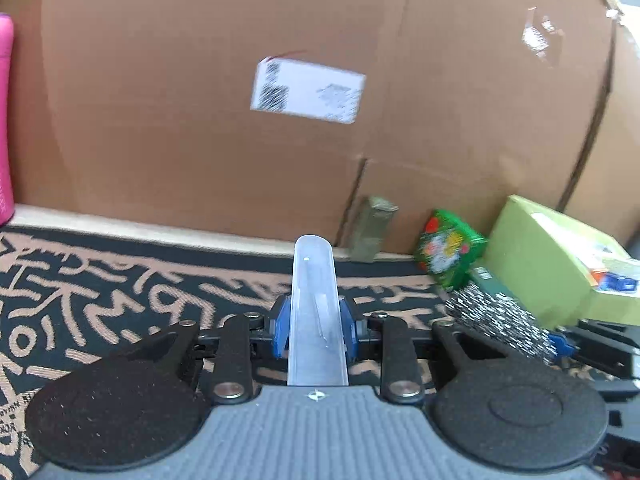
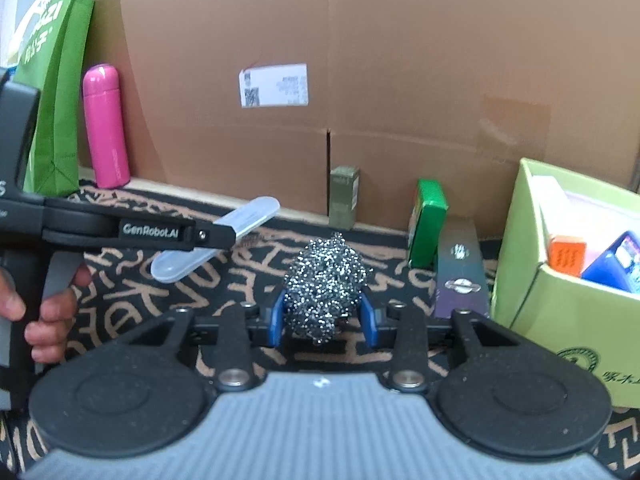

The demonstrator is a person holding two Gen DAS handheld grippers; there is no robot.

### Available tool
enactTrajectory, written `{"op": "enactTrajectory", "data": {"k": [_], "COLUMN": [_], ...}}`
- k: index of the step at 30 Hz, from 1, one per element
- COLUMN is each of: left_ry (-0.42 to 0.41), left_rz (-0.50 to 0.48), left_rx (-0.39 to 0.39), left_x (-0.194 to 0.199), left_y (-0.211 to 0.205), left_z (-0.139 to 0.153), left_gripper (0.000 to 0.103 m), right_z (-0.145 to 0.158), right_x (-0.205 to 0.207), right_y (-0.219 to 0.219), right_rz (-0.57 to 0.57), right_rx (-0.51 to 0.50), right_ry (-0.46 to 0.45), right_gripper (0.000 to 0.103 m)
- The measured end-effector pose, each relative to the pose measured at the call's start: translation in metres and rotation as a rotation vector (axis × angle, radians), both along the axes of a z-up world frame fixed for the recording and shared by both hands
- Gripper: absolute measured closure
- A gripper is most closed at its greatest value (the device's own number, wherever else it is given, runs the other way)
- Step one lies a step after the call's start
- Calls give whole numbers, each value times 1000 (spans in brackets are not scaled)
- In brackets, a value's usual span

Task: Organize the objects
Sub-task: 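Carry the tube and steel wool over the shoe box and open both tools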

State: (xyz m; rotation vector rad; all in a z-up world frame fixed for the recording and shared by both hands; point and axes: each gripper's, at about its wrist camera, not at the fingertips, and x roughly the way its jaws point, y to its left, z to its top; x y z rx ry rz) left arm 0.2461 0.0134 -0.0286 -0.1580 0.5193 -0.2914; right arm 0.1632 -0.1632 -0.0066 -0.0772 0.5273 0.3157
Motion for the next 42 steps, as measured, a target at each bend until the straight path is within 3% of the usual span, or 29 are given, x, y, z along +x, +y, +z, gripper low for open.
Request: {"op": "enactTrajectory", "data": {"k": [8, 17, 23, 26, 31, 33, 34, 35, 36, 37, 42], "left_ry": [-78, -138, -117, -92, -82, -91, -102, -101, -79, -73, -102], "left_rz": [-53, -190, -292, -329, -355, -371, -377, -376, -363, -337, -282], "left_rx": [-86, -205, -271, -292, -234, -234, -251, -271, -287, -318, -350], "left_x": [-17, -15, -1, 7, 18, 22, 22, 23, 24, 24, 22], "left_y": [-30, -100, -158, -181, -204, -207, -206, -204, -201, -196, -178], "left_z": [34, 76, 82, 77, 68, 63, 60, 57, 56, 55, 59], "left_gripper": [75, 75, 75, 75, 75, 75, 67, 54, 22, 14, 13], "right_z": [30, 65, 65, 61, 55, 52, 47, 44, 43, 43, 53], "right_x": [-15, -37, -40, -38, -23, -17, -13, -10, -10, -12, -31], "right_y": [-31, -107, -147, -158, -156, -153, -154, -155, -154, -153, -159], "right_rz": [-98, -378, -539, -566, -570, -564, -561, -562, -580, -605, -715], "right_rx": [32, 62, 18, 16, -3, -13, -24, -36, -42, -44, 18], "right_ry": [-143, -325, -347, -332, -303, -300, -299, -293, -294, -313, -443], "right_gripper": [66, 66, 66, 66, 66, 60, 54, 36, 29, 28, 13]}}
